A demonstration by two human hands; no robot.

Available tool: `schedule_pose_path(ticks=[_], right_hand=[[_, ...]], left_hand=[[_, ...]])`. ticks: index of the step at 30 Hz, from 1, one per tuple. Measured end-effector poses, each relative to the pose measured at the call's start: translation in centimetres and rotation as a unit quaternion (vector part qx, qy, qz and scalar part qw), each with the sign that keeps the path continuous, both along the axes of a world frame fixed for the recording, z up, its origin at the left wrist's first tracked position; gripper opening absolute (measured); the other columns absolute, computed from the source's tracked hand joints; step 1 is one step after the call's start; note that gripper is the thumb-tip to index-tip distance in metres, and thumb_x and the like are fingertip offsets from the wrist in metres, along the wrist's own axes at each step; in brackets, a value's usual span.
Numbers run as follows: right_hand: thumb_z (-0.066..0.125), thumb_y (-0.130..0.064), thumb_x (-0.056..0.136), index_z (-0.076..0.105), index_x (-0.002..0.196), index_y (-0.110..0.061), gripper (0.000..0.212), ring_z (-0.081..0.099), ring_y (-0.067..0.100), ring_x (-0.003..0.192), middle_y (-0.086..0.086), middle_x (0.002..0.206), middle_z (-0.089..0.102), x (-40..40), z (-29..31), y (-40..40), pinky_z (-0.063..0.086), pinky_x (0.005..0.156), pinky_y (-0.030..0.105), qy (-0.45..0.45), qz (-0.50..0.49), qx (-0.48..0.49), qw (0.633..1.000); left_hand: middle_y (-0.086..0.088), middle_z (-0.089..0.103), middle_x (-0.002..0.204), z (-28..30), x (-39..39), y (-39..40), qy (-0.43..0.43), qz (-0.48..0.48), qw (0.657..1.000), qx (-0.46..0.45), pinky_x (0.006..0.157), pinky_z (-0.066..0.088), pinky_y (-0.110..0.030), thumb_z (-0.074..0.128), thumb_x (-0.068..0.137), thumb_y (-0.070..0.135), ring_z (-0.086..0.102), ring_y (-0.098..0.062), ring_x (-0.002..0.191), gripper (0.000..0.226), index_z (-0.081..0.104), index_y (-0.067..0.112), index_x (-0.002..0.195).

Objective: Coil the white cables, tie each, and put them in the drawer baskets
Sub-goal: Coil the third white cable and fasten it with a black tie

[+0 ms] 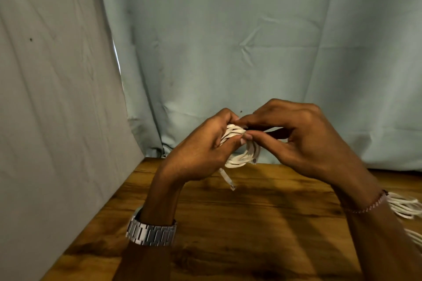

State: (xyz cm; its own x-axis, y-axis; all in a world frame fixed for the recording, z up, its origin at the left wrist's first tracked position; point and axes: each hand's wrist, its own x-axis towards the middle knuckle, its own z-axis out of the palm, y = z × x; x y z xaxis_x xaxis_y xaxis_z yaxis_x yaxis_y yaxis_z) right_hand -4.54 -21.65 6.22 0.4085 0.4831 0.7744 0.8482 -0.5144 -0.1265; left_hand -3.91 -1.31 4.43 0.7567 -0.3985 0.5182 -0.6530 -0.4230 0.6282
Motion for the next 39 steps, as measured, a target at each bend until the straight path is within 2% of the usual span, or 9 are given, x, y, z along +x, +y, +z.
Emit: schedule_pose_path(ticks=[3, 7, 12, 18, 22, 25, 28, 33, 39], right_hand=[[0.072, -0.024, 0.091, 0.079, 0.110, -0.014, 0.023, 0.070, 0.006, 0.085, -0.001, 0.097, 0.073, 0.2, -0.2, 0.3, 0.060, 0.067, 0.024, -0.035, -0.017, -0.018, 0.999], [0.072, -0.022, 0.090, 0.080, 0.103, -0.012, 0.018, 0.071, 0.006, 0.079, 0.000, 0.093, 0.076, 0.1, -0.1, 0.1, 0.061, 0.066, 0.027, -0.066, -0.025, -0.040, 0.997], [0.069, -0.026, 0.090, 0.078, 0.101, -0.014, 0.018, 0.070, 0.005, 0.077, -0.002, 0.092, 0.074, -0.1, -0.1, 0.0, 0.061, 0.066, 0.025, -0.057, -0.032, -0.065, 0.996], [0.058, -0.027, 0.095, 0.067, 0.099, -0.021, 0.011, 0.062, 0.007, 0.082, -0.008, 0.094, 0.061, 0.3, -0.3, -0.3, 0.056, 0.070, 0.026, 0.008, -0.055, -0.110, 0.992], [0.055, -0.016, 0.098, 0.061, 0.105, -0.017, 0.009, 0.055, 0.009, 0.076, -0.004, 0.096, 0.056, 0.8, -0.7, 0.2, 0.049, 0.065, 0.021, -0.011, -0.071, -0.142, 0.987], [0.047, -0.021, 0.098, 0.059, 0.108, -0.014, 0.017, 0.053, 0.010, 0.073, -0.003, 0.099, 0.053, 0.9, -1.0, 0.6, 0.048, 0.062, 0.023, -0.023, -0.068, -0.141, 0.987], [0.033, -0.031, 0.097, 0.057, 0.111, -0.014, 0.032, 0.052, 0.012, 0.073, -0.002, 0.105, 0.050, 0.9, -1.2, 1.3, 0.051, 0.061, 0.029, -0.024, -0.058, -0.127, 0.990], [0.037, -0.033, 0.095, 0.060, 0.111, -0.011, 0.036, 0.051, 0.020, 0.091, 0.005, 0.108, 0.057, 0.7, -1.4, 2.1, 0.053, 0.061, 0.041, -0.078, -0.099, -0.131, 0.983], [0.047, -0.023, 0.096, 0.061, 0.108, -0.007, 0.024, 0.051, 0.021, 0.092, 0.007, 0.105, 0.058, 1.2, -1.7, 1.9, 0.051, 0.069, 0.040, -0.103, -0.067, -0.113, 0.986]], left_hand=[[0.000, 0.068, 0.093, -0.1, 0.1, 0.2, 0.006, -0.002, 1.000, 0.003, 0.074, 0.056, -0.044, 0.060, 0.100, 0.025, 0.066, -0.016, 0.083, 0.012, 0.057, 0.023, 0.111], [0.010, 0.064, 0.091, -0.2, 0.3, 0.2, 0.000, 0.010, 1.000, 0.015, 0.067, 0.050, -0.024, 0.061, 0.099, 0.024, 0.061, -0.001, 0.077, 0.012, 0.057, 0.025, 0.111], [0.007, 0.065, 0.097, -0.4, 0.6, 0.1, 0.006, 0.010, 0.999, 0.031, 0.073, 0.056, -0.033, 0.062, 0.098, 0.026, 0.065, -0.008, 0.086, 0.015, 0.056, 0.024, 0.112], [0.011, 0.061, 0.089, -0.5, 0.7, -0.3, -0.014, 0.012, 0.997, 0.075, 0.063, 0.046, -0.022, 0.065, 0.096, 0.026, 0.059, -0.002, 0.077, 0.013, 0.054, 0.027, 0.104], [0.006, 0.065, 0.093, -0.5, 0.8, 0.0, -0.013, 0.012, 0.997, 0.070, 0.069, 0.055, -0.035, 0.065, 0.096, 0.027, 0.064, -0.010, 0.082, 0.014, 0.056, 0.023, 0.106], [0.003, 0.064, 0.092, -0.6, 1.0, 0.2, -0.012, 0.015, 0.997, 0.069, 0.070, 0.054, -0.038, 0.063, 0.098, 0.029, 0.063, -0.013, 0.082, 0.013, 0.055, 0.023, 0.106], [0.003, 0.062, 0.090, -0.6, 1.0, 0.4, -0.008, 0.021, 0.997, 0.074, 0.068, 0.050, -0.032, 0.060, 0.099, 0.030, 0.060, -0.010, 0.079, 0.012, 0.052, 0.023, 0.105], [0.002, 0.066, 0.106, -0.7, 1.2, 0.6, 0.007, 0.004, 0.997, 0.074, 0.089, 0.053, -0.049, 0.056, 0.101, 0.030, 0.064, -0.016, 0.100, 0.020, 0.053, 0.022, 0.118], [0.003, 0.068, 0.114, -0.4, 0.9, 0.5, 0.006, -0.026, 0.998, 0.052, 0.098, 0.052, -0.047, 0.053, 0.102, 0.023, 0.064, -0.012, 0.111, 0.023, 0.057, 0.018, 0.125]])
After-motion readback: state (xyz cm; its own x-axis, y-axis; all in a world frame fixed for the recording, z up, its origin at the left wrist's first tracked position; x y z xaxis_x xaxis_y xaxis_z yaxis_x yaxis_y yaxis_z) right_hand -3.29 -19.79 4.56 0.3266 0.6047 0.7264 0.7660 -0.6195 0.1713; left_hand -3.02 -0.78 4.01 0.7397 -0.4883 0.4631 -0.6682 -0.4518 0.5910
